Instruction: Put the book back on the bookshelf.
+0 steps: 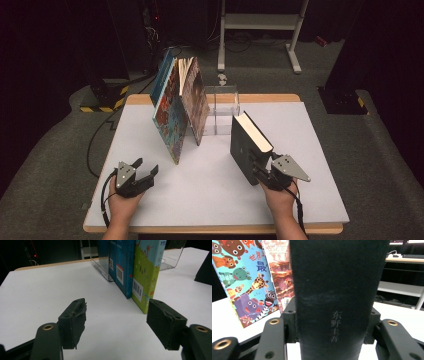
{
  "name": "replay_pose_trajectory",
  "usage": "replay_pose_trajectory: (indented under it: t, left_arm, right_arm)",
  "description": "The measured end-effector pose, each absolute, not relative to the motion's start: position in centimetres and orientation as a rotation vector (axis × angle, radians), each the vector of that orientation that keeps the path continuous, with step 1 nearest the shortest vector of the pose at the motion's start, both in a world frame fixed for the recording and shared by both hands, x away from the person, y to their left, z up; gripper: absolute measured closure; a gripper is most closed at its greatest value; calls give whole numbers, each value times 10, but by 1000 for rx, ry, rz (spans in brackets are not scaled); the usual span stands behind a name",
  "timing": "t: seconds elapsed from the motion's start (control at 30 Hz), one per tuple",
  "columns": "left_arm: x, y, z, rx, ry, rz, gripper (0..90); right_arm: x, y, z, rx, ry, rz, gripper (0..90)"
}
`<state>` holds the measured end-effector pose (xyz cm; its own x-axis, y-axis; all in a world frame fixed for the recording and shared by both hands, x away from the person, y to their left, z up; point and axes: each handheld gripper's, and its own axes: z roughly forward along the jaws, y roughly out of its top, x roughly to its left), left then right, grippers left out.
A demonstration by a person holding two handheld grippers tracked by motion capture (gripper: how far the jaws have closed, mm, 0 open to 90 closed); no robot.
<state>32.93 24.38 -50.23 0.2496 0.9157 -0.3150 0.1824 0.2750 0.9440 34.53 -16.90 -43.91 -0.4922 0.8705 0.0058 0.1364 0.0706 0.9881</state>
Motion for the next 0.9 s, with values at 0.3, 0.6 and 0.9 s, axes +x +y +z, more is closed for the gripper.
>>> replay_pose_trajectory:
  t: [0.3,0.6,0.9]
  left_arm:
    - [330,243,-504,1217,1230,710,318]
    - [330,246,-504,1204,1239,710,318]
    - [329,246,-503,1198,1235,704,318]
  right_arm:
    - [349,-168,-440,1006,1738,1488,485]
    - [350,-167,-435,1034,1754,1452,526]
    - [354,-151,-423,1053,1744,1418,542]
